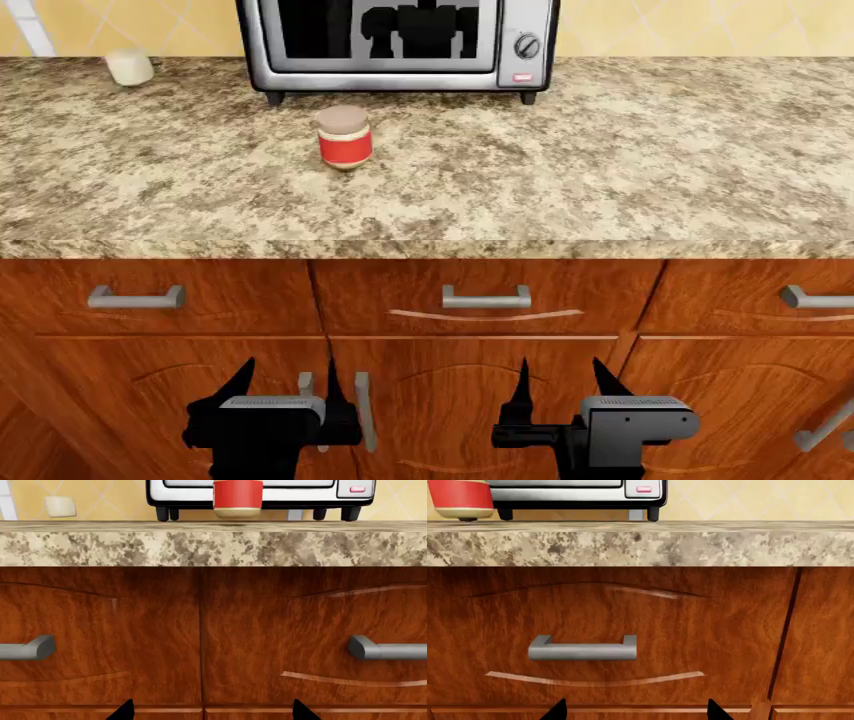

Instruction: Pick the peanut butter and boxed food from the counter and place them in the cabinets closest to them.

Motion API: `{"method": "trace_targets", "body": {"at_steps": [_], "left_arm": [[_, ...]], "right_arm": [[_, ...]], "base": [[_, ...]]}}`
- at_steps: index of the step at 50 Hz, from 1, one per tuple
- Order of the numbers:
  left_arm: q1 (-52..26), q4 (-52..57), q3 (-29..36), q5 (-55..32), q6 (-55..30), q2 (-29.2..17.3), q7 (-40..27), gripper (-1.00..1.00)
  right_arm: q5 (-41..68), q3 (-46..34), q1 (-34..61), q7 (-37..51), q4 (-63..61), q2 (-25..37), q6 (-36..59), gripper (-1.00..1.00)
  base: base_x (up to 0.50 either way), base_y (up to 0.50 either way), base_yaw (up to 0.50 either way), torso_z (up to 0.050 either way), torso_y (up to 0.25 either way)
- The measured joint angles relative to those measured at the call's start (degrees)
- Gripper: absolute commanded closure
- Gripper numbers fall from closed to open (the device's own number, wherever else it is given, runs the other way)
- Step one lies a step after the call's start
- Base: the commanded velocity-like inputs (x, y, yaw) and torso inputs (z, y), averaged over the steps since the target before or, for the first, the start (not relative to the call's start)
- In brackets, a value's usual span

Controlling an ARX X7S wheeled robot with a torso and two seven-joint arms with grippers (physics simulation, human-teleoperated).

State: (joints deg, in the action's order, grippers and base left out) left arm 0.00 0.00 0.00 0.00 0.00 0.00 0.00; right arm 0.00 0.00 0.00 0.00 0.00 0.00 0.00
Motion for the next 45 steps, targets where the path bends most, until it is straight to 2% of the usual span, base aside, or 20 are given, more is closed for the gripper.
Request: {"method": "trace_targets", "body": {"at_steps": [7,45], "left_arm": [[0.0,0.1,0.9,-0.8,-0.1,-0.7,-0.8,-1.00],[-0.1,0.1,6.0,-3.6,0.2,-4.7,-4.5,-1.00]], "right_arm": [[0.7,-0.9,0.0,1.0,0.0,0.7,-0.2,-1.00],[4.9,-5.2,0.1,5.4,0.0,4.4,-1.1,-1.00]], "base": [[0.00,0.00,0.00,0.005,0.000],[0.00,0.00,0.00,0.050,0.000]]}}
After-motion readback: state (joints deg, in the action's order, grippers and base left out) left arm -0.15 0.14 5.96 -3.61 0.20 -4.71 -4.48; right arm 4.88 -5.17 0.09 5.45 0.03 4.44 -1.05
